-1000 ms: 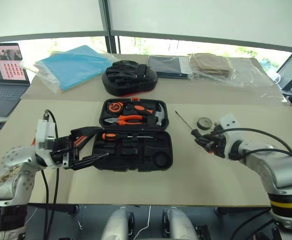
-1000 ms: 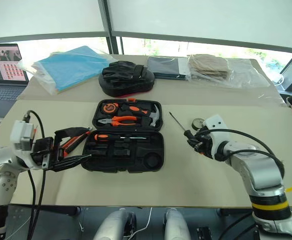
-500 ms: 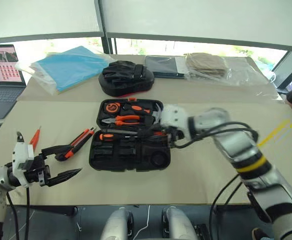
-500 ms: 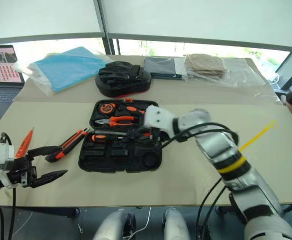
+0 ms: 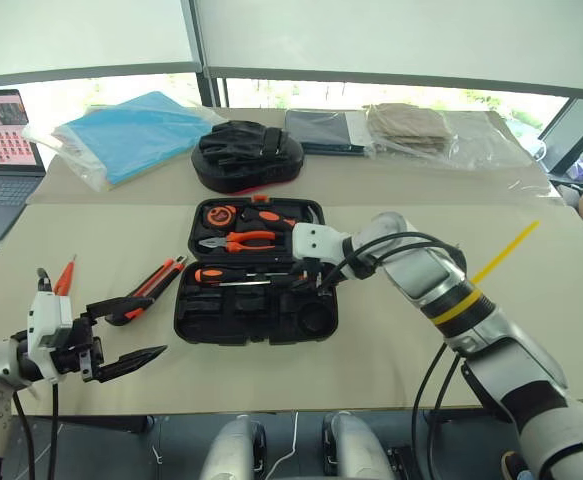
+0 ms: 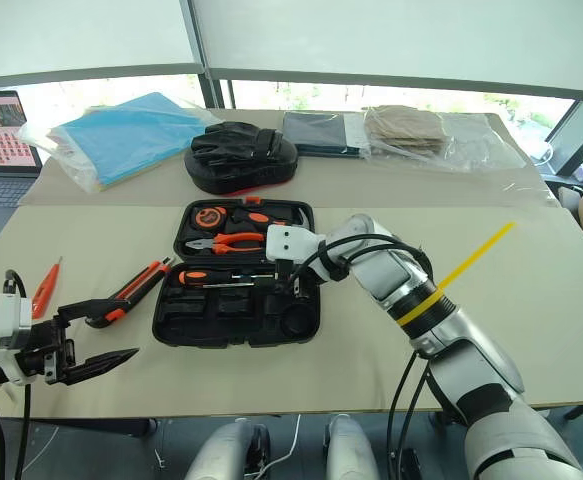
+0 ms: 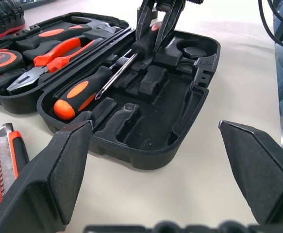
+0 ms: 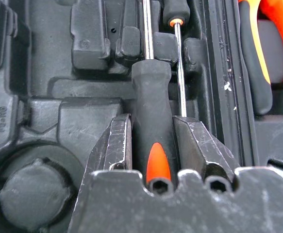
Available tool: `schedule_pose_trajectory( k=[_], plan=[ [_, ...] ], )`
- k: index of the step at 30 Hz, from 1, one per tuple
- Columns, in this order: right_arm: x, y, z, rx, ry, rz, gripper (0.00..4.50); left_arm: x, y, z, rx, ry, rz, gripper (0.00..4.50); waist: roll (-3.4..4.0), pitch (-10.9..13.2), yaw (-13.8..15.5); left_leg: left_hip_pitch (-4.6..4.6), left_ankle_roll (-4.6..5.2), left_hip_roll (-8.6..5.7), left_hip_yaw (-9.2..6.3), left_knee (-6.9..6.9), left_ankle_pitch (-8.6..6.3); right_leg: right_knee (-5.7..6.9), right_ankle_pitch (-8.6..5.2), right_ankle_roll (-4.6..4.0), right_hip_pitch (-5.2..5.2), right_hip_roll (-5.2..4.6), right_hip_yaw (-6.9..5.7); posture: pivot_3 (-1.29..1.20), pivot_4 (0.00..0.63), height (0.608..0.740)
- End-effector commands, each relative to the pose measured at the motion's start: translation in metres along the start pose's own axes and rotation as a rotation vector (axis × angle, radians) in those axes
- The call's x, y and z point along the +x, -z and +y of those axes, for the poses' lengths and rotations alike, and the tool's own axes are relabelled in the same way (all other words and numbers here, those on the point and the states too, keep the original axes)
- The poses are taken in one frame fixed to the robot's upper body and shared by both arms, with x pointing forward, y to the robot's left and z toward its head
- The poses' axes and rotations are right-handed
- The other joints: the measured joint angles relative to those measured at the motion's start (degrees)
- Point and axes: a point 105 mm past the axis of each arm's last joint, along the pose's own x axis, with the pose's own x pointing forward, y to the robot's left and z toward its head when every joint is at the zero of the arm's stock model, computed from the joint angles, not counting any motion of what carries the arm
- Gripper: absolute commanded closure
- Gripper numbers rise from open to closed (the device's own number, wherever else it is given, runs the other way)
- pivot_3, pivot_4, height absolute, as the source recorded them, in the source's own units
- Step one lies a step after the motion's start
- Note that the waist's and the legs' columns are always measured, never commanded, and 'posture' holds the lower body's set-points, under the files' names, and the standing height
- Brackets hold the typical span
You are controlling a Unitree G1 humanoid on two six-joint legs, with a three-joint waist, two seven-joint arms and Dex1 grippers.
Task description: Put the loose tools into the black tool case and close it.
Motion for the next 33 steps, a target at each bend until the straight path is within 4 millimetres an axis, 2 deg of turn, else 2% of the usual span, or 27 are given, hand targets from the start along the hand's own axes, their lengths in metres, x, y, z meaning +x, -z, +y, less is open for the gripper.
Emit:
schedule_pose_trajectory(
  k=[1, 6, 7, 9, 13, 17, 21, 25, 28, 31, 33],
  plan=[
    [-0.003, 0.0, -0.002, -0.01, 0.006, 0.008, 3.5, 0.004, -0.014, 0.001, 0.04, 0.003, -0.047, 0.0, 0.0, 0.0, 0.01, 0.0, 0.0, 0.0, 0.0, 0.0, 0.0, 0.0, 0.0, 0.0, 0.01, 0.0, 0.0, 0.0, 0.15, 0.74],
    [-0.002, 0.009, 0.0, 0.024, -0.012, 0.034, 3.5, 0.012, -0.02, 0.005, 0.05, 0.011, -0.076, 0.0, 0.0, 0.0, 0.15, 0.04, -0.01, -0.01, -0.02, 0.01, 0.01, 0.01, 0.0, 0.0, 0.06, 0.0, -0.01, 0.0, 0.15, 0.74],
    [-0.003, 0.008, 0.001, 0.023, -0.017, 0.028, 2.7, 0.014, -0.021, 0.005, 0.051, 0.012, -0.08, 0.0, 0.0, 0.0, 0.13, 0.04, -0.01, 0.0, -0.02, 0.01, 0.01, 0.01, 0.0, 0.0, 0.06, 0.0, -0.02, 0.0, 0.15, 0.74],
    [-0.005, 0.005, 0.001, 0.014, -0.029, 0.009, 2.26, 0.016, -0.022, 0.007, 0.052, 0.014, -0.085, 0.0, 0.0, 0.0, 0.15, 0.04, -0.01, -0.01, -0.01, 0.01, 0.01, 0.01, 0.0, 0.0, 0.06, 0.01, -0.01, 0.0, 0.15, 0.74],
    [-0.015, -0.01, 0.0, -0.018, -0.053, -0.073, 0.94, 0.02, -0.022, 0.009, 0.054, 0.016, -0.089, 0.0, -0.01, -0.01, 0.19, 0.03, 0.02, -0.02, -0.01, 0.01, -0.01, -0.04, 0.0, 0.01, 0.08, 0.01, -0.03, 0.0, 0.15, 0.74],
    [-0.035, -0.036, 0.002, 0.0, -0.112, -0.225, 0.94, 0.021, -0.02, 0.011, 0.052, 0.007, -0.092, 0.0, 0.01, 0.01, -0.17, 0.03, 0.01, 0.01, -0.01, 0.0, -0.01, -0.03, 0.0, 0.01, 0.07, 0.06, -0.02, 0.0, 0.15, 0.74],
    [-0.045, -0.048, 0.001, 0.0, -0.111, -0.333, 0.94, 0.02, -0.018, 0.012, 0.049, 0.0, -0.091, 0.0, 0.01, 0.01, -0.06, 0.04, 0.01, 0.01, -0.01, 0.0, -0.01, 0.0, 0.0, 0.01, 0.07, 0.06, -0.02, 0.0, 0.15, 0.74],
    [-0.032, -0.046, 0.0, 0.049, -0.057, -0.442, 1.94, 0.02, -0.015, 0.013, 0.046, -0.013, -0.092, 0.0, 0.0, 0.0, 0.03, 0.07, 0.0, 0.02, -0.02, 0.0, -0.01, 0.0, 0.0, 0.01, 0.1, 0.05, -0.02, 0.0, 0.15, 0.74],
    [-0.012, -0.029, 0.007, 0.061, -0.036, -0.43, 3.04, 0.022, -0.012, 0.013, 0.043, -0.014, -0.092, 0.0, 0.0, 0.0, 0.15, 0.06, -0.01, 0.0, -0.01, 0.0, 0.0, 0.0, 0.0, 0.01, 0.11, 0.05, -0.02, 0.0, 0.15, 0.74],
    [-0.001, -0.021, 0.004, 0.121, 0.002, -0.452, 4.03, 0.023, -0.011, 0.013, 0.04, -0.014, -0.093, 0.0, 0.01, 0.01, 0.19, 0.05, -0.01, -0.03, 0.0, 0.03, 0.0, 0.0, 0.01, 0.02, 0.11, 0.03, -0.01, 0.0, 0.15, 0.74],
    [0.004, -0.014, 0.003, 0.163, 0.014, -0.454, 4.49, 0.023, -0.01, 0.013, 0.038, -0.014, -0.092, 0.0, 0.01, 0.01, 0.08, 0.05, -0.03, -0.02, 0.01, 0.03, 0.02, 0.0, 0.01, 0.02, 0.1, 0.04, 0.0, 0.0, 0.15, 0.74]
  ],
)
